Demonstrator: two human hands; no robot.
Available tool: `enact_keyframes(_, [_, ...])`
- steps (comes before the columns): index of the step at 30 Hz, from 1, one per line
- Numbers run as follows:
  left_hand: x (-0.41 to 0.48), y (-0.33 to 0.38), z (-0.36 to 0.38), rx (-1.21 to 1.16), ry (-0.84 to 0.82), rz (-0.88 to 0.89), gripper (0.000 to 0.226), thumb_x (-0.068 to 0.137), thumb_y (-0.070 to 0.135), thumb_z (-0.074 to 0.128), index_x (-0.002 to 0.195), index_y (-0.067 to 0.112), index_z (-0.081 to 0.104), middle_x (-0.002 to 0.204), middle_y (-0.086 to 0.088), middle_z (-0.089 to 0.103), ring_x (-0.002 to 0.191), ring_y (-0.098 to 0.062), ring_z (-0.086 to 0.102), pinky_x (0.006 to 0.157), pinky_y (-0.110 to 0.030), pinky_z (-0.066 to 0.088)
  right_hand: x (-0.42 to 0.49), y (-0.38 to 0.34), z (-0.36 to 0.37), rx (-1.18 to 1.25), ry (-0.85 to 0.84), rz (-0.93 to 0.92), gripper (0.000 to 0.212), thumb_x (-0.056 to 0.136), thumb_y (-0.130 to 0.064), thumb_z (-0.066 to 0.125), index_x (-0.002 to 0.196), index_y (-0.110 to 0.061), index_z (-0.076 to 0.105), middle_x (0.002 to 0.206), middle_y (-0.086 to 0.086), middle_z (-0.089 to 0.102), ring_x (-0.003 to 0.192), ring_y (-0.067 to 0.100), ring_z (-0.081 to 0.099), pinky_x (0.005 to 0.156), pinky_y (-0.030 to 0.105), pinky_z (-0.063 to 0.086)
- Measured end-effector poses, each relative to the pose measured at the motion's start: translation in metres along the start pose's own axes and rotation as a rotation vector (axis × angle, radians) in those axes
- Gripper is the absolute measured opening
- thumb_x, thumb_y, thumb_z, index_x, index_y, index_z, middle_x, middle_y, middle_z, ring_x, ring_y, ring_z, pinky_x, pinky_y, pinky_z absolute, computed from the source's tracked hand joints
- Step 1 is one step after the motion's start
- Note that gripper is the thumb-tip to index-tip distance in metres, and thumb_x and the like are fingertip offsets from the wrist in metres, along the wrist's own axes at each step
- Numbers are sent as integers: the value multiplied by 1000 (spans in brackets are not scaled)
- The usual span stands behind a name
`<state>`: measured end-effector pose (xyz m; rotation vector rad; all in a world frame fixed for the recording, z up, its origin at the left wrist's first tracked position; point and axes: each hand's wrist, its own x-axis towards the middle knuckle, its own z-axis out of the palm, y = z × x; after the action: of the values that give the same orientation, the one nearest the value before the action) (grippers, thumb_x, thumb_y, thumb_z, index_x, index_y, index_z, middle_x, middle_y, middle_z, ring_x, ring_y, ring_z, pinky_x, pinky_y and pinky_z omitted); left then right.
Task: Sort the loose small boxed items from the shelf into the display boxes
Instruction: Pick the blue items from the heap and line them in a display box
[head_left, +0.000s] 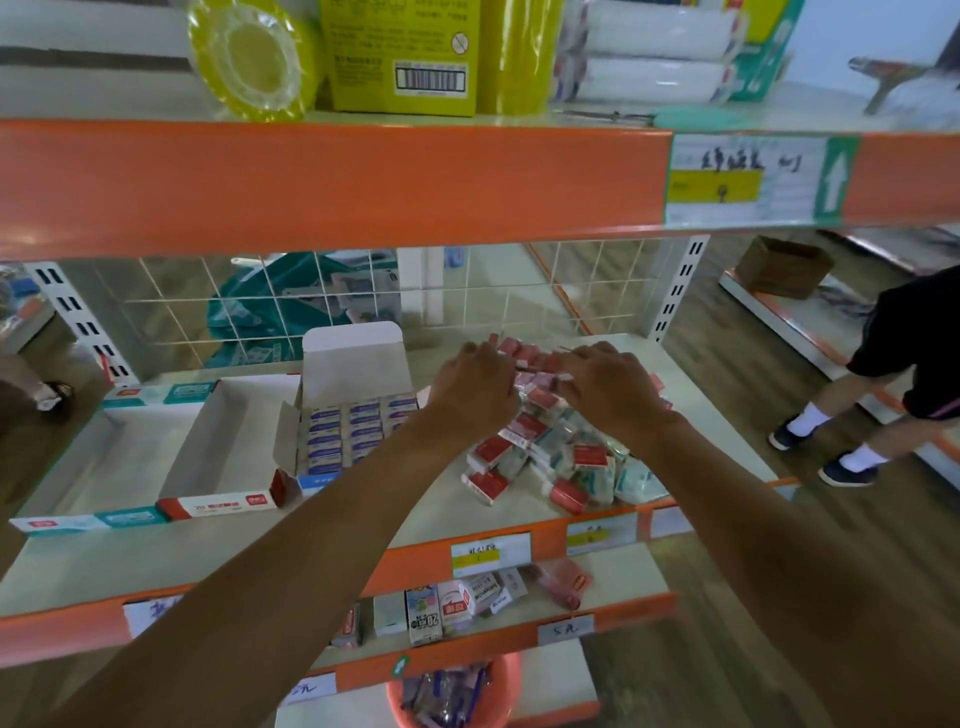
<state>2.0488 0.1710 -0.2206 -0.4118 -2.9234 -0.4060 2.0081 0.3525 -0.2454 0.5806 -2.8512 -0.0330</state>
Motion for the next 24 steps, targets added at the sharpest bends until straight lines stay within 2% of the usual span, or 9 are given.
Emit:
enact_keyframes(5, [5, 12, 6, 6, 9, 19, 32, 91, 25, 54, 118, 10, 59, 120, -8, 56, 111, -27, 52, 94, -39, 47, 3, 19, 4, 31, -49, 42, 33, 94, -29, 55, 124, -15, 58, 115, 8, 67, 110, 29, 55, 87, 40, 45])
enact_keyframes(11, [11, 17, 11, -7, 16, -13, 32, 91, 26, 56, 120, 12, 59, 123, -6, 54, 114, -23, 49, 94, -38, 46, 15, 26, 13, 17, -145, 23, 35, 92, -31, 61, 126, -20, 57, 114, 6, 66, 108, 25, 55, 86, 37, 45])
enact_keyframes(15, [12, 14, 15, -1, 25, -49, 29, 90, 28, 57, 114, 11, 61, 121, -6, 55, 109, -22, 51, 94, -38, 48, 18, 26, 14, 75, -200, 8, 38, 92, -31, 60, 129, -22, 57, 119, 6, 59, 112, 26, 52, 92, 43, 47])
enact_keyframes(18, [9, 12, 15, 5, 24, -72, 27, 89, 27, 56, 110, 10, 61, 122, -6, 55, 110, -23, 51, 94, -39, 48, 23, 26, 14, 89, -240, 3, 37, 91, -34, 59, 127, -23, 59, 114, 6, 54, 109, 25, 51, 90, 43, 48])
enact_keyframes(21, [6, 8, 15, 19, 44, -69, 28, 90, 27, 56, 112, 11, 62, 115, -6, 58, 105, -21, 53, 91, -36, 50, 24, 24, 14, 133, -216, 16, 31, 90, -37, 60, 115, -19, 63, 107, 4, 56, 104, 23, 52, 87, 39, 46])
enact_keyframes(24, [-1, 1, 11, 52, 51, -63, 33, 91, 28, 54, 120, 12, 59, 109, -6, 57, 101, -19, 53, 86, -30, 48, 23, 19, 13, 144, -98, 5, 27, 89, -33, 64, 106, -13, 60, 100, 5, 62, 99, 24, 56, 85, 37, 42])
